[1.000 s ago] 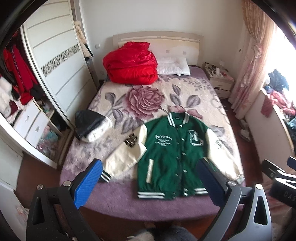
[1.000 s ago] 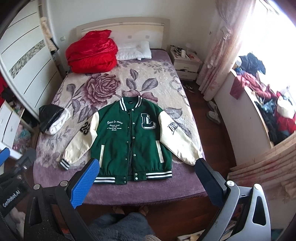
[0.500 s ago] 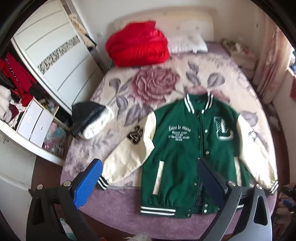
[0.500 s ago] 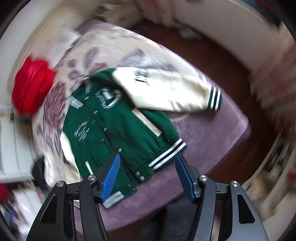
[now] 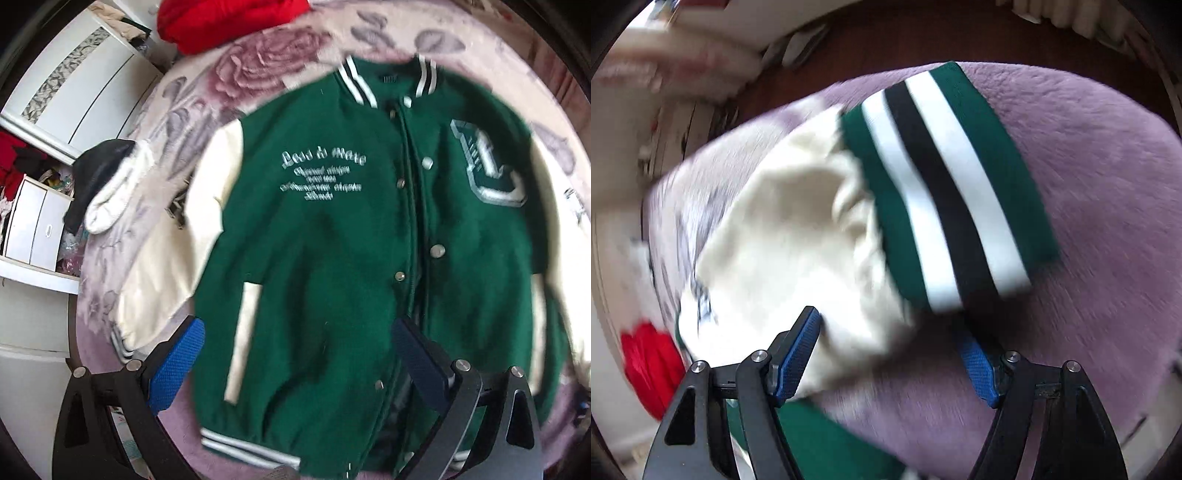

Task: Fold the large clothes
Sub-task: 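Grasp the striped cuff of the cream sleeve with the right gripper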

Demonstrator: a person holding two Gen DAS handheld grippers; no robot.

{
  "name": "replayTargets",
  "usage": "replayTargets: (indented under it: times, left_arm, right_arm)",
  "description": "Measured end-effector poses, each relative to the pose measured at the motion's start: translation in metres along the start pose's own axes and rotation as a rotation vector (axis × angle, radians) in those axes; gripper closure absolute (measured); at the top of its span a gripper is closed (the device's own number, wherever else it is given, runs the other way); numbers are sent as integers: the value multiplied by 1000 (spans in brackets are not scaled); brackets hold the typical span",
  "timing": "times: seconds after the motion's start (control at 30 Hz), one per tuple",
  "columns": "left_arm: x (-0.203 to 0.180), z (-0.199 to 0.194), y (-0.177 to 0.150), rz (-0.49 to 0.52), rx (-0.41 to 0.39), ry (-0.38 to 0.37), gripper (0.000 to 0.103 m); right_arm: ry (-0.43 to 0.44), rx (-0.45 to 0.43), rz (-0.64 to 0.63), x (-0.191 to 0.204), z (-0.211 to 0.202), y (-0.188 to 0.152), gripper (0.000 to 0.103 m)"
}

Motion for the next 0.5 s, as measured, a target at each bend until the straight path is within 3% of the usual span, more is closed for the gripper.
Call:
replayTargets:
  times: [0.03,0.07,0.17,0.3,0.37,0.43,0.5]
  left_arm:
    - [-3,8,2,6,3,7,0]
    - [-5,18,4,10,7,15,0]
    - [-2,44,10,13,7,37,0]
    - [19,68,21,-17,10,56,0]
    - [30,72,29,-38,-4,58,0]
    - [47,74,31,-62,-9,72,0]
    - [66,77,28,-94,1,75,0]
  right_arm:
    - [11,-48,12,3,2,3,25]
    - [28,-84,9,10,1,3,31]
    - [46,-145,-29,29,4,6,85]
    - [64,-210,-39,63,-15,10,89]
    - [100,-232,-96,103,-39,5,90]
    - [132,-232,-216,154,-55,-21,90]
    - [161,-206,-372,216,-61,-71,90]
Point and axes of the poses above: each gripper's, at about its wrist camera, not at the fingertips, and z roughly the way its jaws point, x to its left, y to its top, the point moved 8 cm from there along z, roughly the way its jaws point, and after that the axes turned 7 degrees about z, right-handed, at the moved point
